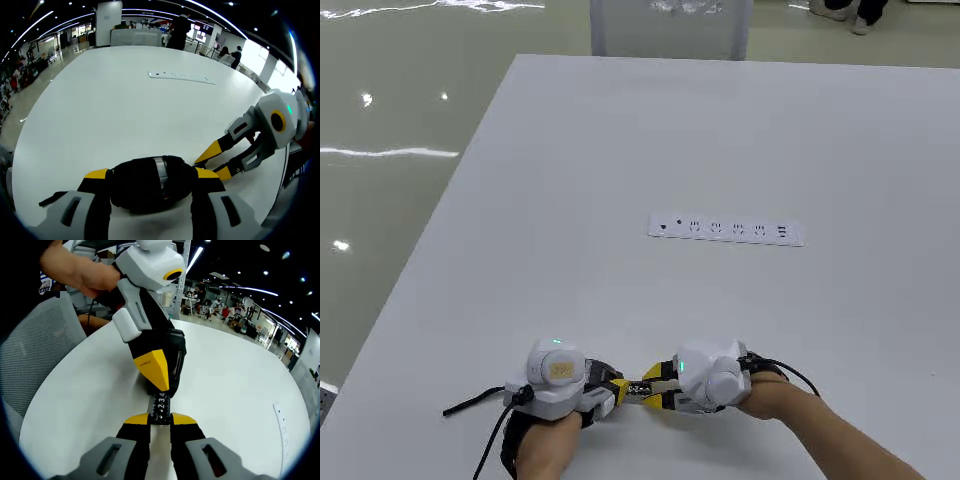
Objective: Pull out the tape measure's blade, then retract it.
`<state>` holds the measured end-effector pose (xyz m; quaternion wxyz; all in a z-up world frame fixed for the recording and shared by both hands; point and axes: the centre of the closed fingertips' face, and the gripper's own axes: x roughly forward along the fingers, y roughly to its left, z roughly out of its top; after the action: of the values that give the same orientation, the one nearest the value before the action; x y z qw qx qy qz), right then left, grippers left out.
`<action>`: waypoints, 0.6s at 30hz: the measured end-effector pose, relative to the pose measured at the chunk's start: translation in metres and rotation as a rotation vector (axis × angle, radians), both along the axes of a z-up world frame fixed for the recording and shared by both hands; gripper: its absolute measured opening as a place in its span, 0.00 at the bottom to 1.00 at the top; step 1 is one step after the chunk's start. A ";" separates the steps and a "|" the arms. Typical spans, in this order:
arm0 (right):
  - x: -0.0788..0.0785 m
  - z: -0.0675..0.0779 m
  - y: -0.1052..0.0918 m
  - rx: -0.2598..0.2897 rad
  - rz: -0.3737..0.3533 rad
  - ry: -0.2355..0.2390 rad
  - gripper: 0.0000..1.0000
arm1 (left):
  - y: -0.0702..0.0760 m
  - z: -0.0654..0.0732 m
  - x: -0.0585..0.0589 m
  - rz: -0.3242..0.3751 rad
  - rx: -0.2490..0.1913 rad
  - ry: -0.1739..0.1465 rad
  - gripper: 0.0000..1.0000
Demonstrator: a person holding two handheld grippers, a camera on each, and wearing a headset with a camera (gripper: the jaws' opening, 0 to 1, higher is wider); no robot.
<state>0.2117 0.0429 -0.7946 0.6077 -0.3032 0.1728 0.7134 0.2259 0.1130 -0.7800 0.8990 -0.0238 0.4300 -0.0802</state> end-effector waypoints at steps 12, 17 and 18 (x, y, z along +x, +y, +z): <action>-0.002 0.000 0.008 0.004 0.006 -0.002 0.14 | -0.001 -0.001 0.000 -0.007 -0.012 0.005 0.60; -0.002 0.001 0.015 0.007 0.010 -0.001 0.14 | -0.002 -0.002 0.001 -0.009 -0.017 0.006 0.60; -0.003 0.001 0.016 0.007 0.011 -0.002 0.14 | -0.002 -0.002 0.001 -0.010 -0.017 0.006 0.60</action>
<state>0.2091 0.0587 -0.7941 0.6050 -0.3027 0.1680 0.7171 0.2269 0.1114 -0.7817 0.8969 -0.0296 0.4323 -0.0884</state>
